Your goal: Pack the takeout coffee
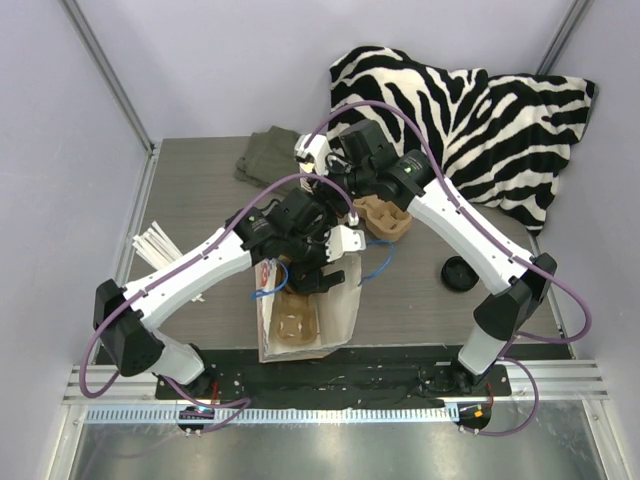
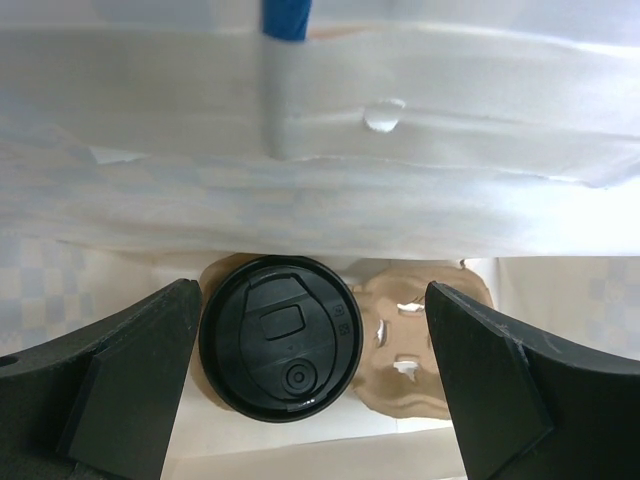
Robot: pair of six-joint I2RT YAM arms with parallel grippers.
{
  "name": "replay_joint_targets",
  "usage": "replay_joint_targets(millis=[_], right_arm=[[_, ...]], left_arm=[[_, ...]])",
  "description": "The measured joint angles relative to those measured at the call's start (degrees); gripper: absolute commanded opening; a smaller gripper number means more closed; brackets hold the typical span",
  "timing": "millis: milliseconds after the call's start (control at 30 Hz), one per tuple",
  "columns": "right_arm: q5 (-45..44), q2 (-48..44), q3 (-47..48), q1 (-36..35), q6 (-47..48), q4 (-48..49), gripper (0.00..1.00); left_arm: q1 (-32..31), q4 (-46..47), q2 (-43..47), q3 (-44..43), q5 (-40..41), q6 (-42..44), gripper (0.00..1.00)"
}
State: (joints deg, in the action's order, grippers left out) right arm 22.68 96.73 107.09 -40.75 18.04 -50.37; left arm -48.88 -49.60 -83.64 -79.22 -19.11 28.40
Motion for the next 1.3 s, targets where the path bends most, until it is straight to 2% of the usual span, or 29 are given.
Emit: replay_joint_targets(millis=[567,900,1100,1300], right_arm=[[0.5,1.9,3.3,-0.9,-0.4,1.6,0.01],[0.6,3.2,3.7,-1.1,-0.5,1.1,0.01],[-2.1,4.9,3.5,0.5,0.3,-6.1,0.01],[-2.1,5.4,3.5,0.7,0.3,-6.5,0.01]], left_arm=[[3.9,4.1,3.6,3.0,-9.2,-3.1,1.00],[5.2,5.5,4.8,6.1,-13.0,-1.6,0.98],[7.6,7.6,8.3,6.4,-13.7,0.7,0.97],[8.0,7.8,9.1,6.4,-15.1,2.2,0.97]])
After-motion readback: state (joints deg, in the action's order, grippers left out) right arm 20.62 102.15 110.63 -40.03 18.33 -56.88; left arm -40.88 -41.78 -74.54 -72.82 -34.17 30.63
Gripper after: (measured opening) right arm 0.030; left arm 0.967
